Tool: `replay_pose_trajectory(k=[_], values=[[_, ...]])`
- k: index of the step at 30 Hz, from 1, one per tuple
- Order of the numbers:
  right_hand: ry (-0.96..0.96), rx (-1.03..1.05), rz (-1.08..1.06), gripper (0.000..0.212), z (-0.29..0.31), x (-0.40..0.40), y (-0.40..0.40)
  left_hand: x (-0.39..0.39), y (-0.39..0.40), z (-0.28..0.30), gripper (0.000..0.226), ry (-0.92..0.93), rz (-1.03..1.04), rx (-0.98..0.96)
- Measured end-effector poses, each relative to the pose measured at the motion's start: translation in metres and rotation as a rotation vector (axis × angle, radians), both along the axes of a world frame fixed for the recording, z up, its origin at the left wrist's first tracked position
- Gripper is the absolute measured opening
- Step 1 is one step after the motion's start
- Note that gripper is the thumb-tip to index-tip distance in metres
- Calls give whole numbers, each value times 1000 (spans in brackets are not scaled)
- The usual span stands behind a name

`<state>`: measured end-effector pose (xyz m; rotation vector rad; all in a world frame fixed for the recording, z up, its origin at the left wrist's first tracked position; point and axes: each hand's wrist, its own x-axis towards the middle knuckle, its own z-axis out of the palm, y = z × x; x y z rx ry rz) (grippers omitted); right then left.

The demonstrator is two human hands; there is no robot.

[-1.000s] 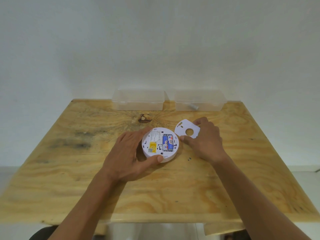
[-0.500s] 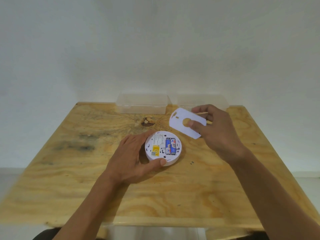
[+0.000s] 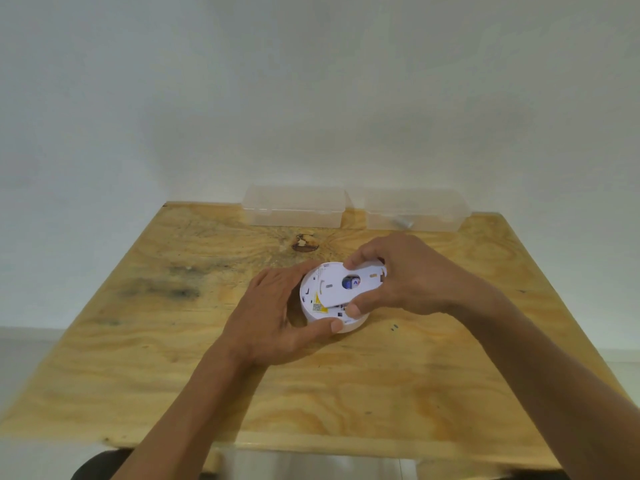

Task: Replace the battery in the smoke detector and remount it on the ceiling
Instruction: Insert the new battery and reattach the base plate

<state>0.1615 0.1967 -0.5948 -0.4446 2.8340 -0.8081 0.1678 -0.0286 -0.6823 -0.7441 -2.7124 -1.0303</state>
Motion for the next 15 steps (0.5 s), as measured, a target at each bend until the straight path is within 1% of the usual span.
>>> replay_pose_trajectory(k=[3,5,9,11,15], values=[[47,136,67,67,3,-1,-4,0,0,0,78,-12,1,-11],[85,190,88,63,4,-2,-5,-1,0,0,78,-17,2,-8],[138,105,132,53,4,-1,-8,-2,-1,-1,74,-17,-6,0],[131,109,181,48,4,2,-11,-2,-1,-2,71,-12,-3,6],[101,114,213,46,2,3,-14,-3,-2,-5,78,-15,13,-14]])
